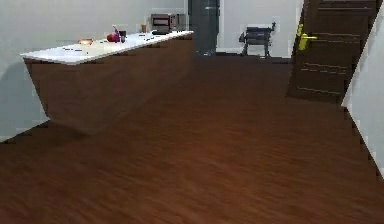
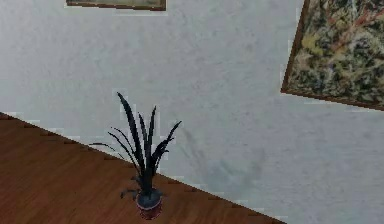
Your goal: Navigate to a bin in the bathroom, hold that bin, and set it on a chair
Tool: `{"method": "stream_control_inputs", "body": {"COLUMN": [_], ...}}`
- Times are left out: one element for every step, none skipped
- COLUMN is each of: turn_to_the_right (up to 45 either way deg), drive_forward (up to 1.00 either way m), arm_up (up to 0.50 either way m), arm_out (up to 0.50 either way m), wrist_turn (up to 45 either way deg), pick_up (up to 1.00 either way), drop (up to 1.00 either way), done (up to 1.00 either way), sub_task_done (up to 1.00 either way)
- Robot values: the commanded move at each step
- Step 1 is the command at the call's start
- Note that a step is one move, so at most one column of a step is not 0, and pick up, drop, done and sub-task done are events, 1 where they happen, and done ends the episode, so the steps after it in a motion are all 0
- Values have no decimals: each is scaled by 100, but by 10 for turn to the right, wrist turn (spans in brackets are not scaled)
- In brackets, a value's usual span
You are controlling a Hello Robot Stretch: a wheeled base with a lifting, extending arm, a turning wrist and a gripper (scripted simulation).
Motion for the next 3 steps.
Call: {"method": "stream_control_inputs", "body": {"turn_to_the_right": [150, 0, 0], "drive_forward": [0, 100, 100], "arm_up": [0, 0, 0], "arm_out": [0, 0, 0], "wrist_turn": [0, 0, 0], "pick_up": [0, 0, 0], "drop": [0, 0, 0], "done": [0, 0, 0], "sub_task_done": [0, 0, 0]}}
